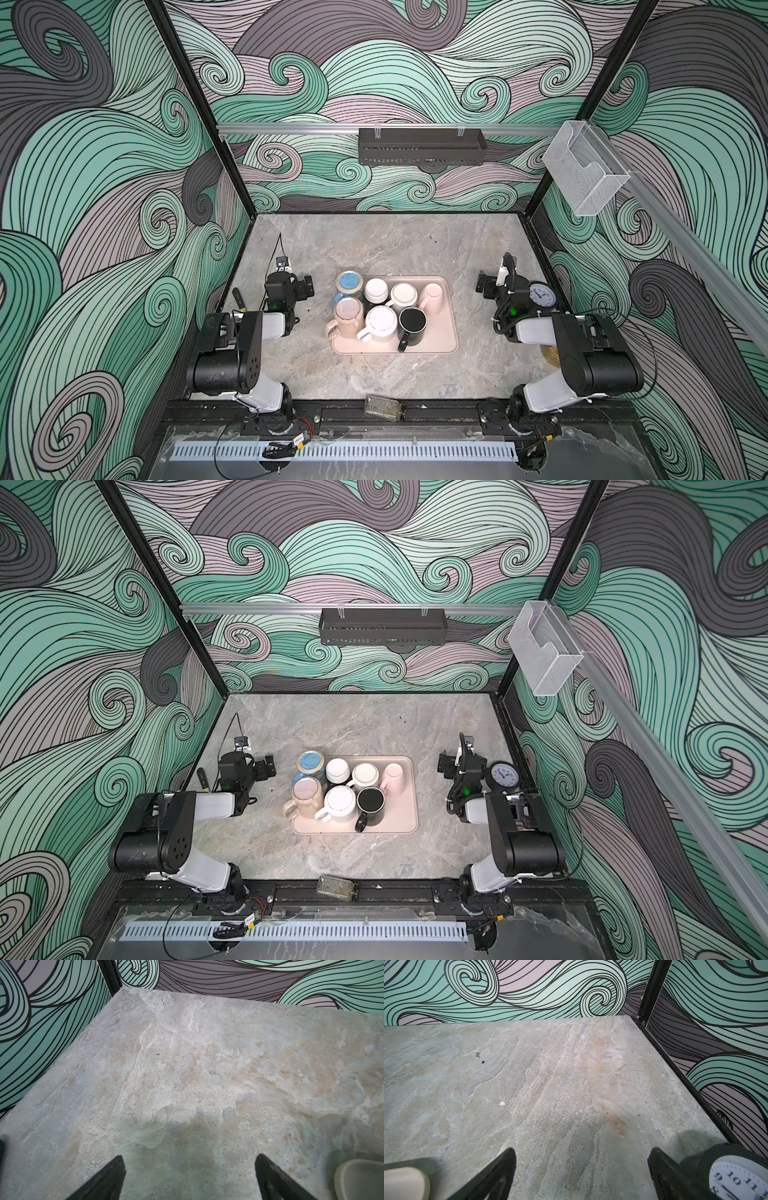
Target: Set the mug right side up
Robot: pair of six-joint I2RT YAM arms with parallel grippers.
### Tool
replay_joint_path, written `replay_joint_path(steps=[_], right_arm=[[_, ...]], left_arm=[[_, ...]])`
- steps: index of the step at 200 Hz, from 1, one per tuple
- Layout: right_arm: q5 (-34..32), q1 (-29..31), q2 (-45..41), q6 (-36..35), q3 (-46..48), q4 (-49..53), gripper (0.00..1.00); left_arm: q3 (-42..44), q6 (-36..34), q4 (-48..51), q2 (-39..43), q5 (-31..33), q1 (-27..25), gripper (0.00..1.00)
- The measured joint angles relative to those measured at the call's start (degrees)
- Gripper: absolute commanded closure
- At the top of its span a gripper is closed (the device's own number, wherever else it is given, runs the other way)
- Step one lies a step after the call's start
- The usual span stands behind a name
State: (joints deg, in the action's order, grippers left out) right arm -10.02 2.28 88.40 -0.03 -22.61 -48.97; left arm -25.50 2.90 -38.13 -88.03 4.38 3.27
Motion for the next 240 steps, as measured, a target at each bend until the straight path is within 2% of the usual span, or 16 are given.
replay_joint_path(steps=[46, 118, 139, 168, 193, 220, 240], right_arm=[[3.02, -0.28, 0.00, -0.24, 0.00, 0.44, 0.01], [4.04, -0.44, 0.00, -0.24, -0.02, 0.85, 0.01], [1.88, 0.04, -0.50, -0.13, -0.15, 1.66, 0.01], [-2.84, 1.88, -6.51, -0.13, -6.82, 15.13, 0.01], [-3.98, 2.78, -13.49, 1.29, -12.57, 22.88, 0.01], [-2.51, 3.54, -20.04, 4.63, -14.84, 30.29, 0.01], [0.24, 5.38, -21.64, 6.45, -15.76, 36.09, 0.01]], left_arm=[[-0.13, -0.68, 0.17, 0.00, -3.45, 0.98, 0.01], [-0.79, -0.74, 1.07, 0.20, -5.68, 1.99, 0.02], [-3.41, -0.13, 8.81, 3.76, -4.72, 2.25, 0.01], [-7.08, 1.99, 13.49, 12.26, -1.25, 1.31, 0.01], [-7.10, 6.51, 15.91, 18.01, -0.52, 0.31, 0.01], [-10.95, 12.48, 26.77, 21.62, -3.34, -1.29, 0.01], [-13.81, 15.37, 33.86, 24.79, -6.60, -5.77, 0.02]])
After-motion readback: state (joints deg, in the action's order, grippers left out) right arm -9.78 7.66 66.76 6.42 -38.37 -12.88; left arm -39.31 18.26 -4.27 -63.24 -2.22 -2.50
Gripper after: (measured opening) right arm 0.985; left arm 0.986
